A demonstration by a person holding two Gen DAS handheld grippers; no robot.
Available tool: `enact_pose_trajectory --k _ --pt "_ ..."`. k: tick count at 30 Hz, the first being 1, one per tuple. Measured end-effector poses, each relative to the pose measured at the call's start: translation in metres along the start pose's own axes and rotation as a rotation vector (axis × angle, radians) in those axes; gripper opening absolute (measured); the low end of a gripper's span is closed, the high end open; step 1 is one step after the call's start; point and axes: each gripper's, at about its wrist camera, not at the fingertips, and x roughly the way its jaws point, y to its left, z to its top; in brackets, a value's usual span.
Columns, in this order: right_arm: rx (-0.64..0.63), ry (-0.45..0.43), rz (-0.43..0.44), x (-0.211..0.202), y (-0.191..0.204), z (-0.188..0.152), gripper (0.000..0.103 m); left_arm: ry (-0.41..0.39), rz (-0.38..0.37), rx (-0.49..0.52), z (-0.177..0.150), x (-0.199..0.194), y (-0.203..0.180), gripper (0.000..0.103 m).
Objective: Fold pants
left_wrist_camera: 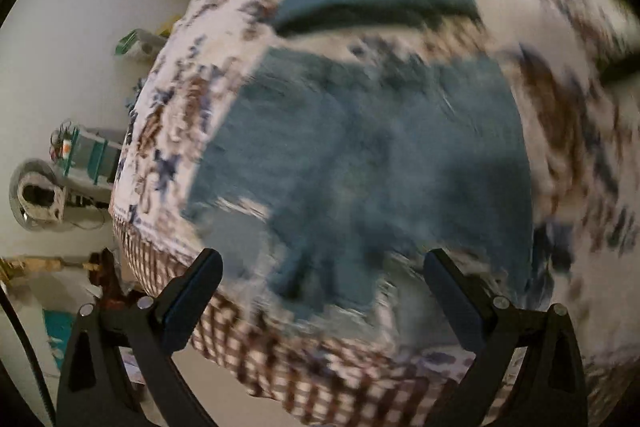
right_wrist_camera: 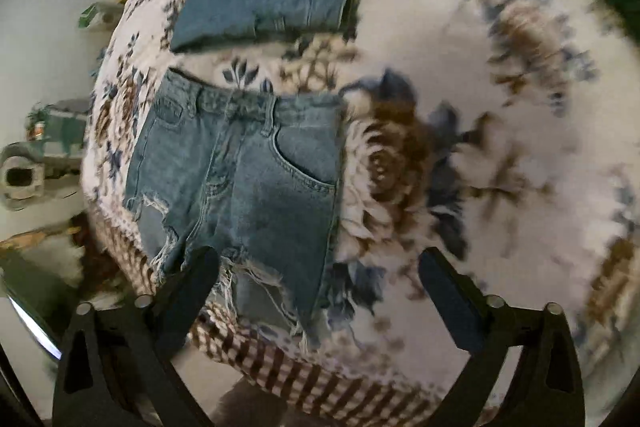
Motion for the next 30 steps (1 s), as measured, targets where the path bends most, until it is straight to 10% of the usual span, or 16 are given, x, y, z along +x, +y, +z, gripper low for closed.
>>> enact_pose_trajectory --k 10,17,24,26,30 --pt "-0.074 0.205 0.119 0.099 -0.044 0.055 0.094 -0.045 0.045 0.195 -0.047 0.017 -0.145 0.103" --pt "-0.035 0.224 0.218 0.117 -0.055 0.078 0.094 0.037 0.038 0.162 -0.039 0.057 -0.165 0.102" --pt "0.056 0.199 0.318 0.152 -0.033 0.103 0.087 0.024 -0.157 0.158 -0.036 0.05 -0.15 0.017" --pt "0.07 0.179 0.369 0.156 -0.022 0.103 0.033 0.033 -0.196 0.137 -0.033 0.05 -0.137 0.01" --pt "0.061 0.141 0.326 0.15 -0.005 0.098 0.023 0.014 -0.21 0.114 -0.027 0.044 -0.112 0.005"
